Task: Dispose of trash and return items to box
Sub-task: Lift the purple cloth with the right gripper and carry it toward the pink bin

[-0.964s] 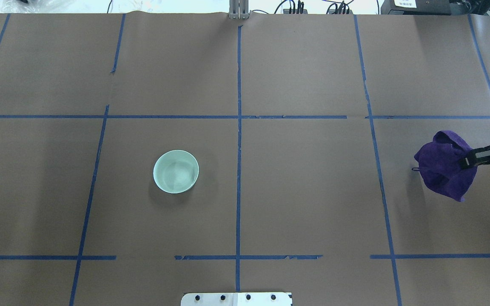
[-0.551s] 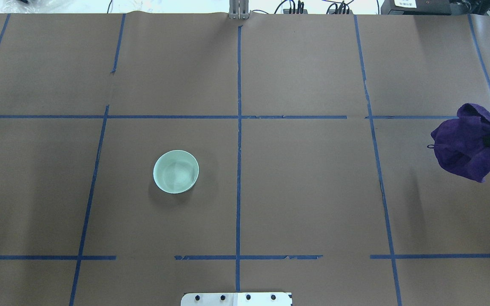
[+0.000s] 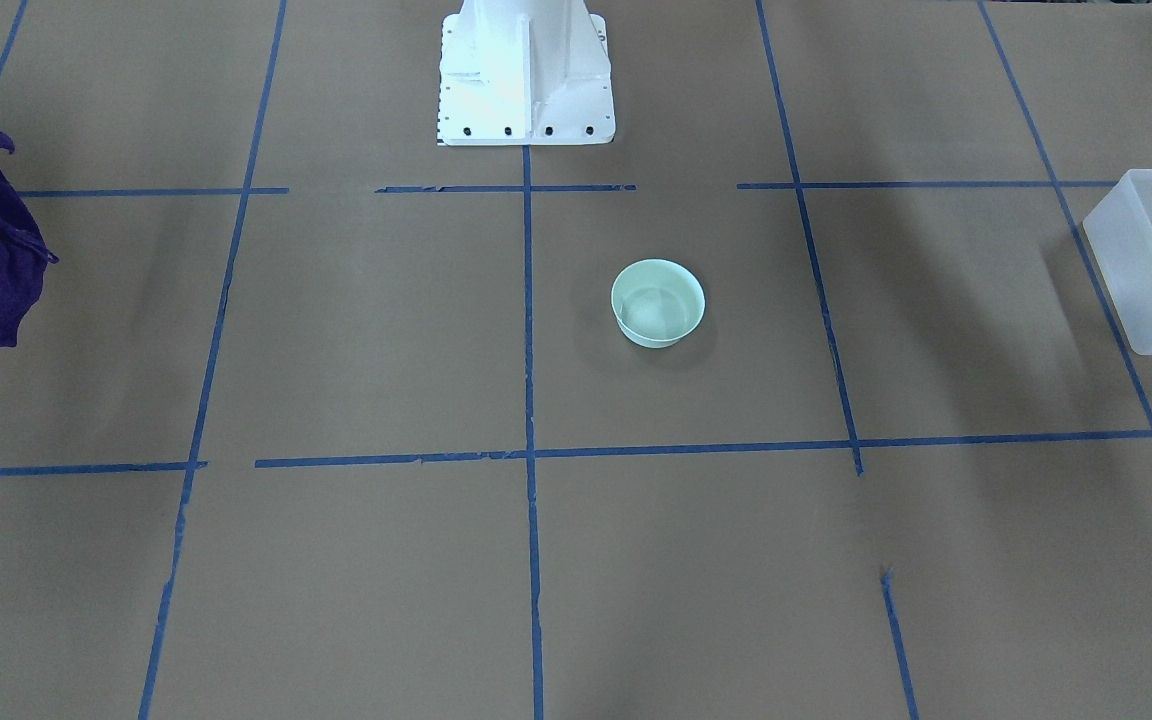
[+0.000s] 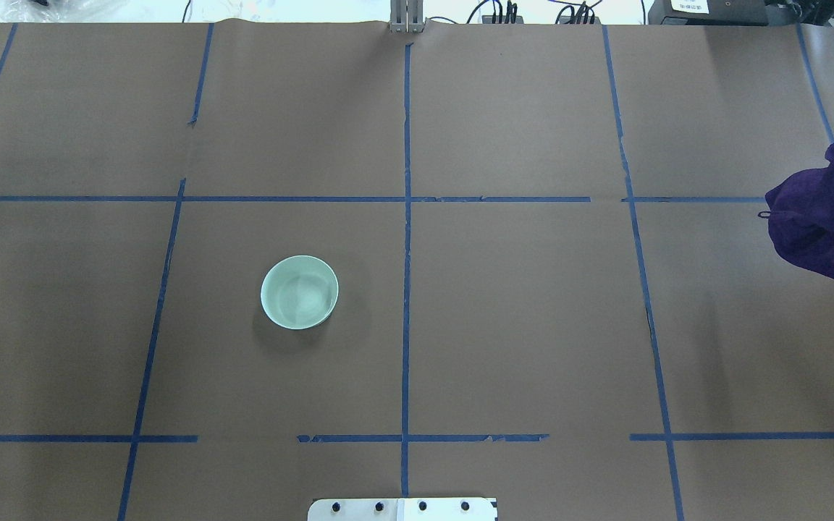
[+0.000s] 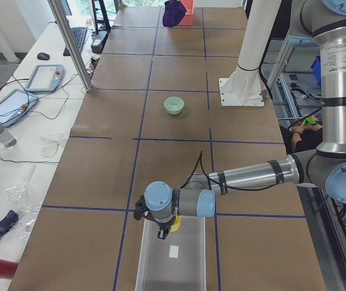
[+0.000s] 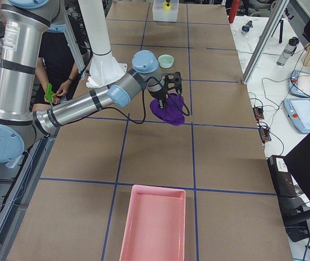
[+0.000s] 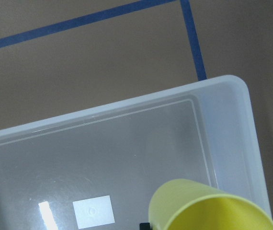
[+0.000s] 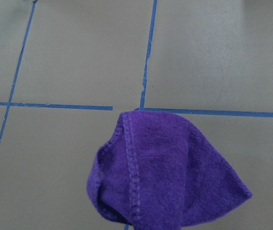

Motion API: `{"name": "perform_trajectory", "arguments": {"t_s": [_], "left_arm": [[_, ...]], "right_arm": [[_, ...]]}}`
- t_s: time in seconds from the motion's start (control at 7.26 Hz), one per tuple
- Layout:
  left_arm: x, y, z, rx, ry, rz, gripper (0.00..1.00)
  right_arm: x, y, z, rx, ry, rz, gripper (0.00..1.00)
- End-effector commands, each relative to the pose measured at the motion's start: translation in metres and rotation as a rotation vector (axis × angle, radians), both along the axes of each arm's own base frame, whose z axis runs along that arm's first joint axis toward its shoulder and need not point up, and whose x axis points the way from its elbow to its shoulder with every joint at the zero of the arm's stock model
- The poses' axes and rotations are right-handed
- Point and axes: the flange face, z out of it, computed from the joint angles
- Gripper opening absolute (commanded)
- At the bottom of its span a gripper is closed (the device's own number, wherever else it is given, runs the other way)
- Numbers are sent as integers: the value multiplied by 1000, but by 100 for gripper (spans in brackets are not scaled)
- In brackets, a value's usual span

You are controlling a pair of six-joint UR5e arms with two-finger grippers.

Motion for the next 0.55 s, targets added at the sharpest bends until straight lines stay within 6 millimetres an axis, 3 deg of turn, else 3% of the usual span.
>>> {"name": "perform_trajectory", "arguments": {"t_s": [0.0, 0.14, 0.28, 0.41], "left_arm": [[6, 4, 15, 20, 7, 13, 0], [9, 4, 15, 20, 7, 21, 7], [11, 4, 14, 25, 11, 25, 77], [12, 1, 9, 40, 12, 28, 96]], "right_arm": [[7, 2, -4, 8, -4, 16, 0], [10, 4, -8, 16, -5, 21, 0], [17, 4, -11, 23, -6, 38, 0], [32, 4, -12, 44, 0, 70, 0]]}}
